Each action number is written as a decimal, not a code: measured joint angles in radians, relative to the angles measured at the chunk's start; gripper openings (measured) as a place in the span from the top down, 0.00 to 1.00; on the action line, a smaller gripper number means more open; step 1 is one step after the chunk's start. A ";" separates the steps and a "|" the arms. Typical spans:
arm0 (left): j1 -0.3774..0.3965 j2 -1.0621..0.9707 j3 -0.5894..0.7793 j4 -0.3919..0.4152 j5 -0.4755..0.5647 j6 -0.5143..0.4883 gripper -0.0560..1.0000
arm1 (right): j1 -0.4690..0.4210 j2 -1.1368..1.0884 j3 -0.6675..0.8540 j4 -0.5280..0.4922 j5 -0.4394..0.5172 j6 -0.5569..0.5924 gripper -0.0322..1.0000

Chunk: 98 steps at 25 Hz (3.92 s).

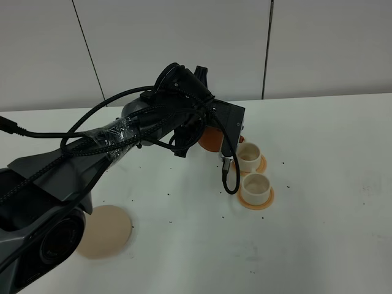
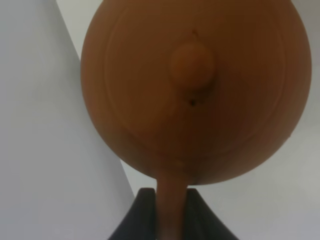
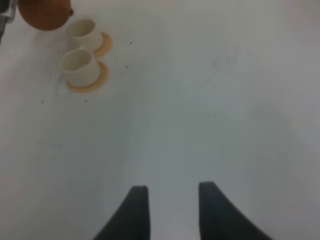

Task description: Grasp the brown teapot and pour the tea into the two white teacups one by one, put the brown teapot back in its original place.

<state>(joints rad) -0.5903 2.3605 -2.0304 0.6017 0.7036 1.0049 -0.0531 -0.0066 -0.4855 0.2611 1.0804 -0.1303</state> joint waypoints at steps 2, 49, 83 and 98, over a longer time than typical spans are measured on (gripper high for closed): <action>0.000 0.000 0.000 0.011 0.000 0.002 0.79 | 0.000 0.000 0.000 0.000 0.000 0.000 0.74; -0.020 0.000 0.000 0.063 -0.027 0.138 0.79 | 0.000 0.000 0.000 0.000 0.000 0.000 0.74; -0.020 0.000 0.000 0.063 -0.065 0.140 0.79 | 0.000 0.000 0.000 0.000 0.000 0.000 0.74; -0.020 0.000 0.000 0.063 -0.065 0.143 0.79 | 0.000 0.000 0.000 0.000 0.000 0.000 0.74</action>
<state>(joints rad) -0.6106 2.3605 -2.0304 0.6650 0.6387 1.1474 -0.0531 -0.0066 -0.4855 0.2611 1.0804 -0.1303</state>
